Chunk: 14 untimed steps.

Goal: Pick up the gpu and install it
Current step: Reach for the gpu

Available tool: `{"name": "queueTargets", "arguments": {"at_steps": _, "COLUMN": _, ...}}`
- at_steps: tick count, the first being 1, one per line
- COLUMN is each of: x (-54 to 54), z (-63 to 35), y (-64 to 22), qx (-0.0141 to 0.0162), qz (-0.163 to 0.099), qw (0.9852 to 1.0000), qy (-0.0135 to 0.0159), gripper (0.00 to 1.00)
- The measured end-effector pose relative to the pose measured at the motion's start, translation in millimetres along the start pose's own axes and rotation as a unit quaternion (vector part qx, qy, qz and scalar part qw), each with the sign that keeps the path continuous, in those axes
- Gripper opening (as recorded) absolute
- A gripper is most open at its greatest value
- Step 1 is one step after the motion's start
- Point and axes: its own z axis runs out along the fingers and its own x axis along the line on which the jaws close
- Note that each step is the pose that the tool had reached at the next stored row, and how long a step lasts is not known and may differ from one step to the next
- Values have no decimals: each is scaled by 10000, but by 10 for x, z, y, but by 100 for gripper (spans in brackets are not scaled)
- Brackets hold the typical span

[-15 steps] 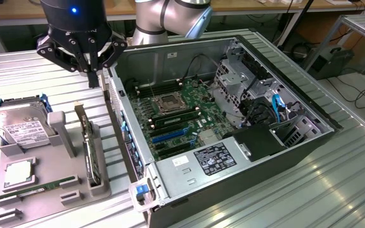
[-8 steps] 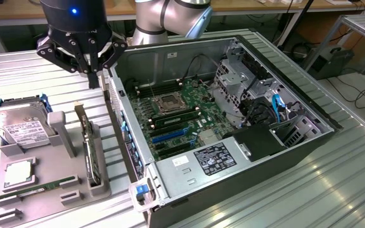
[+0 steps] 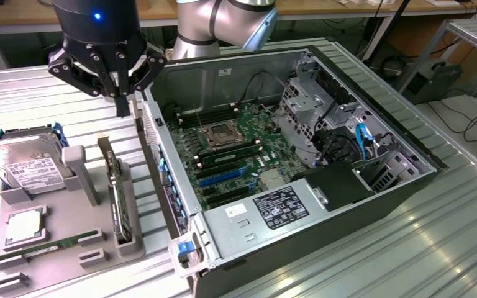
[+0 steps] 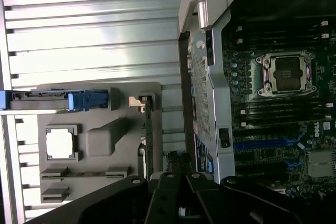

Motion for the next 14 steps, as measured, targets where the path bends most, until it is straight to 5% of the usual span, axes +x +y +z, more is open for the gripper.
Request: {"name": "queueTargets", "arguments": {"at_steps": 14, "x": -2, "z": 0, "y": -34, "qx": 0, "qz": 0, "qw": 10000, "qy": 0, "gripper": 11}}
